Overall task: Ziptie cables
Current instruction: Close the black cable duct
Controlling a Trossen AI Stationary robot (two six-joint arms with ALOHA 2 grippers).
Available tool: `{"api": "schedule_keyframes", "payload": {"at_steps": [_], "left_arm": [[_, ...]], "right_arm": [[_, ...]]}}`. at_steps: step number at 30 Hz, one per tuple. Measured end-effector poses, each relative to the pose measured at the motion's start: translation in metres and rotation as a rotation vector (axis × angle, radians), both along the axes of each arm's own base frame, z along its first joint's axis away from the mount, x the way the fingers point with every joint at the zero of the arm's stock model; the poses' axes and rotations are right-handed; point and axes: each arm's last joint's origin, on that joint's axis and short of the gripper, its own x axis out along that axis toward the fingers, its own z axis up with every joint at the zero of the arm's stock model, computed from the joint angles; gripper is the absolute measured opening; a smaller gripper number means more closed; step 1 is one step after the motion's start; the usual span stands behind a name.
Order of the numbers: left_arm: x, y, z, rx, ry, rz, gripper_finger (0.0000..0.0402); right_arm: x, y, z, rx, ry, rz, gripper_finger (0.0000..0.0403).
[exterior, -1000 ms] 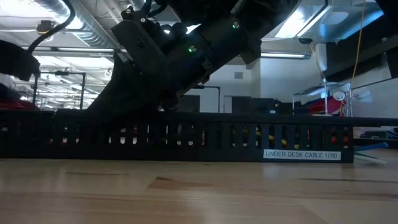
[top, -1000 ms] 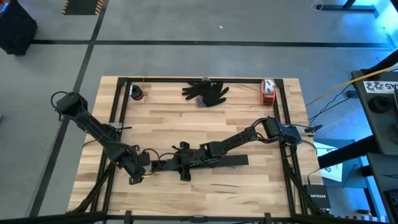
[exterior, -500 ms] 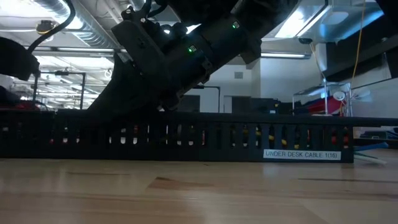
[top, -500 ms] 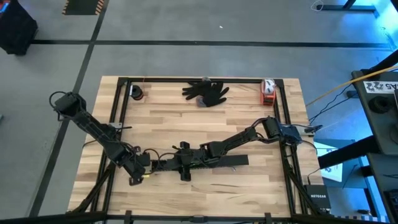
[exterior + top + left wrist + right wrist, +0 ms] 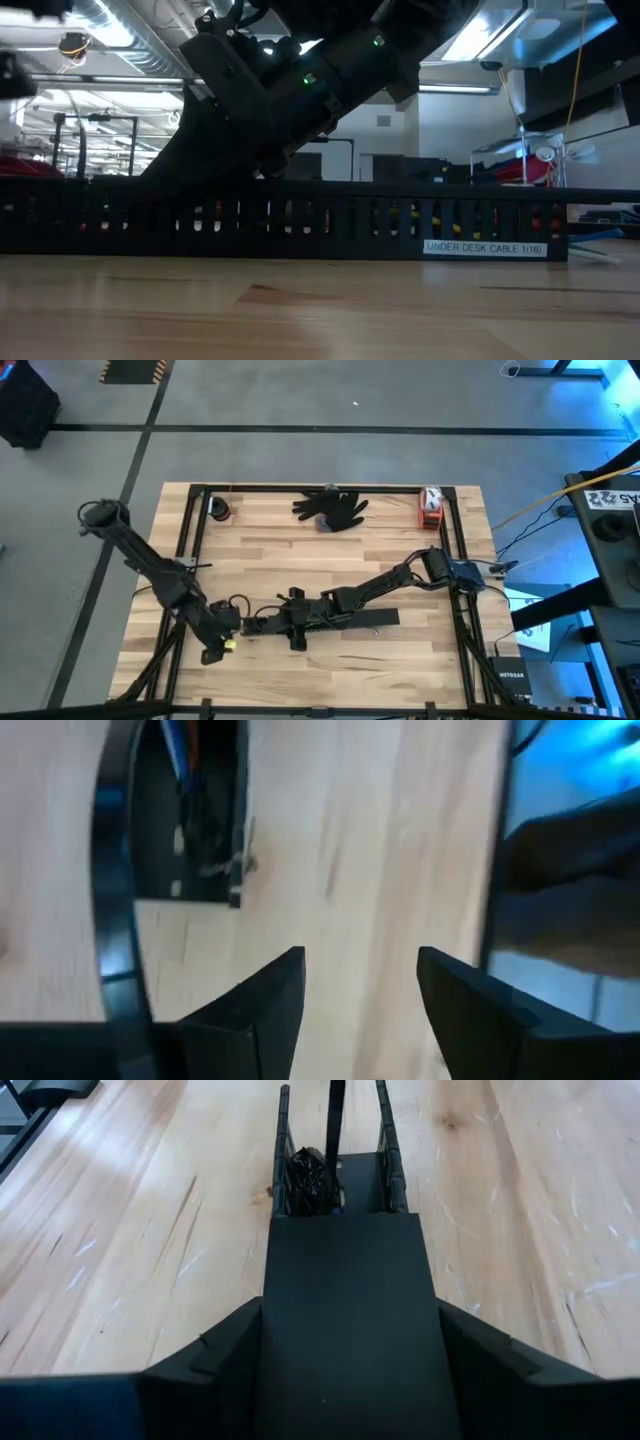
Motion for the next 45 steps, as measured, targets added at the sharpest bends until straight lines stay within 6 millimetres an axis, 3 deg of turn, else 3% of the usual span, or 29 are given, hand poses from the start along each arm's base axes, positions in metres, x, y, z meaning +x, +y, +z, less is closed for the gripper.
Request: {"api": "schedule_keyframes", "payload": {"at_steps": [6, 14, 26, 30, 33, 37, 45], "left_arm": [[0.003, 0.005, 0.013, 0.028, -0.152, 0.074, 0.0176], [0.027, 0.008, 0.012, 0.096, -0.314, 0.233, 0.0177], [0.061, 0.010, -0.010, 0.103, -0.291, 0.078, 0.0251], [0.061, 0.013, -0.012, 0.204, -0.306, -0.007, 0.0253], [0.055, 0.020, -0.020, 0.288, -0.221, -0.012, 0.0246], [0.049, 0.024, -0.025, 0.325, -0.129, 0.005, 0.0238], [0.050, 0.024, -0.029, 0.361, -0.136, -0.051, 0.0249]], "right_arm": [[0.000, 0.000, 0.000, 0.001, 0.000, 0.001, 0.0230], [0.000, 0.000, 0.000, 0.004, 0.001, 0.005, 0.0230], [0.000, 0.000, 0.000, 0.007, 0.002, 0.003, 0.0230], [0.000, 0.000, 0.000, 0.008, 0.002, 0.002, 0.0230], [0.000, 0.000, 0.000, 0.008, 0.002, 0.002, 0.0230], [0.000, 0.001, 0.000, 0.009, 0.002, 0.001, 0.0230], [0.000, 0.001, 0.000, 0.010, 0.002, 0.000, 0.0230]]}}
